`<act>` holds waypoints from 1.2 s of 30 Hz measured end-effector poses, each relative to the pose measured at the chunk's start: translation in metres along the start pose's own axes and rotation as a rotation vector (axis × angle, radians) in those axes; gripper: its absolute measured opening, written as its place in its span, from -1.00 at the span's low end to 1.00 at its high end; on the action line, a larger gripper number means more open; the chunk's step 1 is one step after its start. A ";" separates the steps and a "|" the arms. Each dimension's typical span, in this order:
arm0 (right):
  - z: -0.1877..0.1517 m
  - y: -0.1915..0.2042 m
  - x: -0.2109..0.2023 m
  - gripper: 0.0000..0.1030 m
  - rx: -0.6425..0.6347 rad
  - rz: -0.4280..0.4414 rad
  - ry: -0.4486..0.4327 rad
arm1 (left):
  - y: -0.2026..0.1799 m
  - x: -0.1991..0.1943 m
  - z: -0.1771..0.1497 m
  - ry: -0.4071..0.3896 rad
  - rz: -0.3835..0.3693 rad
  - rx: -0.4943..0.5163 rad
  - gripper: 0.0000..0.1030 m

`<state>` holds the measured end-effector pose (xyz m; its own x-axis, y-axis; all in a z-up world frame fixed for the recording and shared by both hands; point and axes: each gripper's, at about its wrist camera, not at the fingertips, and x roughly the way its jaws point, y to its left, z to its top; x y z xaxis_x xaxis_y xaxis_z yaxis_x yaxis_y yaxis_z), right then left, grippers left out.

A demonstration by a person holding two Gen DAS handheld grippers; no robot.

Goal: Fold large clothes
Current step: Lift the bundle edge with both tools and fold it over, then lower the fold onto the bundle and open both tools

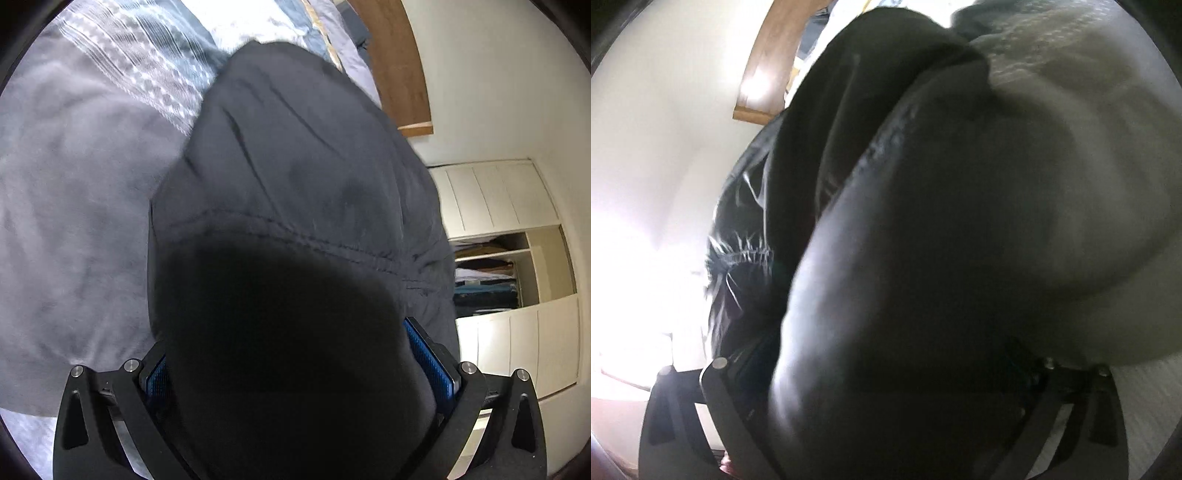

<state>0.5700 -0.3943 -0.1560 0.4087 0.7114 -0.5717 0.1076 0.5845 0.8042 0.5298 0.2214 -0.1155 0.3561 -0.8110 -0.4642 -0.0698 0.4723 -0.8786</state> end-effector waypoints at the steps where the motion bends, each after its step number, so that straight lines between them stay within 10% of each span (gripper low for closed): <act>1: -0.001 0.001 0.002 1.00 -0.003 -0.009 -0.002 | -0.001 0.001 -0.001 -0.003 0.014 0.003 0.99; 5: -0.005 0.010 0.003 0.88 -0.028 -0.055 -0.029 | -0.023 0.002 -0.012 -0.037 0.118 0.045 0.55; 9: -0.009 0.042 -0.003 -0.03 -0.114 -0.077 -0.064 | -0.061 -0.006 -0.025 -0.082 0.165 0.117 -0.31; 13: -0.013 0.087 -0.017 -0.32 -0.219 -0.119 -0.101 | -0.100 -0.014 -0.037 -0.113 0.165 0.177 -0.53; 26: -0.065 0.206 -0.113 -0.43 -0.423 0.038 -0.212 | -0.201 -0.096 -0.096 -0.202 -0.005 0.340 -0.55; 32: -0.103 0.170 -0.118 -0.43 -0.368 0.011 -0.182 | -0.148 -0.076 -0.100 -0.139 0.153 0.299 -0.49; 36: -0.117 0.116 -0.095 -0.32 -0.231 -0.104 -0.149 | -0.098 -0.069 -0.090 -0.120 0.260 0.192 -0.12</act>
<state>0.4380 -0.3482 -0.0277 0.5369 0.5874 -0.6055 -0.0463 0.7372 0.6741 0.4285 0.2000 -0.0075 0.4571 -0.6138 -0.6436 0.0002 0.7237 -0.6901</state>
